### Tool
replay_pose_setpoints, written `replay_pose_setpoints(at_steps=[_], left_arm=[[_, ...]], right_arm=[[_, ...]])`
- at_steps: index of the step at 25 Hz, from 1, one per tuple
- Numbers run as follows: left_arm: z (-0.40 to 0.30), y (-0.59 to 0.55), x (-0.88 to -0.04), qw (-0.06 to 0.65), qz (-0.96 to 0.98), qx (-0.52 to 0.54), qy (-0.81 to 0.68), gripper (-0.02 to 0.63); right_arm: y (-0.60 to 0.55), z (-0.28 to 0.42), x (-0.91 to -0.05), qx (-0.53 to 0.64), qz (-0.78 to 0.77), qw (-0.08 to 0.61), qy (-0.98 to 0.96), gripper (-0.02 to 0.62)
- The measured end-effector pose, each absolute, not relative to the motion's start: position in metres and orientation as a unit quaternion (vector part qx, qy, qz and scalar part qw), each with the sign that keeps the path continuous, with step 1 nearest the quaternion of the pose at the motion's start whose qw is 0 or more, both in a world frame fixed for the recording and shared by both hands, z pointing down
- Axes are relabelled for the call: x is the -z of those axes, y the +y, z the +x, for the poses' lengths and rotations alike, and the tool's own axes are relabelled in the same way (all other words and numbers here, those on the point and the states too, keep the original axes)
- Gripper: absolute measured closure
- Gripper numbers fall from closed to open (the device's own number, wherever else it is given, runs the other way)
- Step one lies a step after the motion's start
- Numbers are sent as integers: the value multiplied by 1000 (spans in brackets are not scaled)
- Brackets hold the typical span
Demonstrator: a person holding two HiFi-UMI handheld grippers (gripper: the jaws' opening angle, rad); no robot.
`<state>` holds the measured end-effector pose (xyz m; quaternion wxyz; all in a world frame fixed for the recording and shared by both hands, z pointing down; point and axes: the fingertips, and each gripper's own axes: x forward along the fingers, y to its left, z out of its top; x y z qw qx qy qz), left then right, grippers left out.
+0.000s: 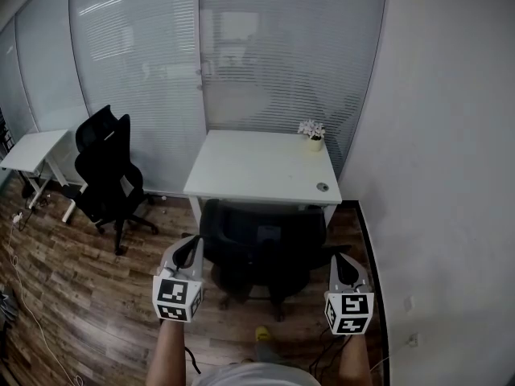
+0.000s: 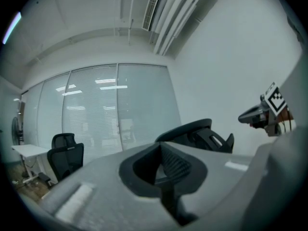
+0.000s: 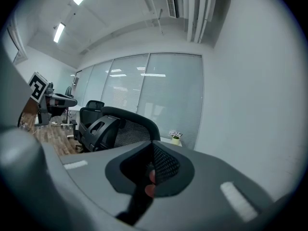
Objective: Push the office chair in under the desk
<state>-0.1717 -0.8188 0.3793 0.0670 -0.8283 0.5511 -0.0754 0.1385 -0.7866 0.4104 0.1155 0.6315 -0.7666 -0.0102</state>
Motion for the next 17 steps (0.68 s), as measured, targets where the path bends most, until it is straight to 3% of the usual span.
replay_pose_setpoints(at_steps=[17], left_arm=[[-176,-831,-374,45,-836,41,546,607]], right_arm=[[-801,138,-406,12,630,109,-769,594]])
